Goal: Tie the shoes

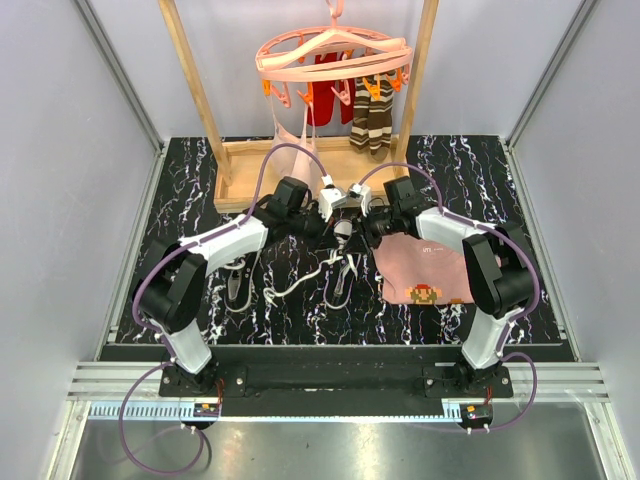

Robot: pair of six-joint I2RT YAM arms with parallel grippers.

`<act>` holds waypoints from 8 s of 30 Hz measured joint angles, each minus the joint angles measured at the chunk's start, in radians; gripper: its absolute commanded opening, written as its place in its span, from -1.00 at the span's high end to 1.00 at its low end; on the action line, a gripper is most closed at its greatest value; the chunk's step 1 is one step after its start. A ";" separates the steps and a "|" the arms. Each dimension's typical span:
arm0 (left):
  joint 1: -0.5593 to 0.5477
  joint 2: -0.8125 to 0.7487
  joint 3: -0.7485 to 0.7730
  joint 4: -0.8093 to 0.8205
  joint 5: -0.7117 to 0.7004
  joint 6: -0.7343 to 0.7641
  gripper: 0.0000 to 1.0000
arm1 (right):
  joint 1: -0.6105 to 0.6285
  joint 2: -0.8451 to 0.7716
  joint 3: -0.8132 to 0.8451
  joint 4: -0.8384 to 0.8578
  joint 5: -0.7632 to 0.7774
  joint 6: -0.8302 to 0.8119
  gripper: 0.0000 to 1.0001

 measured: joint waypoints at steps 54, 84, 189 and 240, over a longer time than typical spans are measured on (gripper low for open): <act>0.051 0.079 0.019 0.005 0.082 -0.095 0.28 | 0.067 -0.110 -0.179 0.269 0.137 -0.012 1.00; 0.039 0.098 0.020 0.013 0.124 -0.137 1.00 | 0.067 -0.121 -0.179 0.269 0.145 -0.006 0.86; 0.101 0.061 0.029 -0.143 0.116 -0.114 1.00 | 0.309 -0.430 -0.067 -0.283 0.312 -0.227 1.00; 0.109 -0.260 -0.230 -0.363 -0.304 0.385 0.24 | -0.074 -0.462 -0.312 -0.347 0.617 -0.192 -0.44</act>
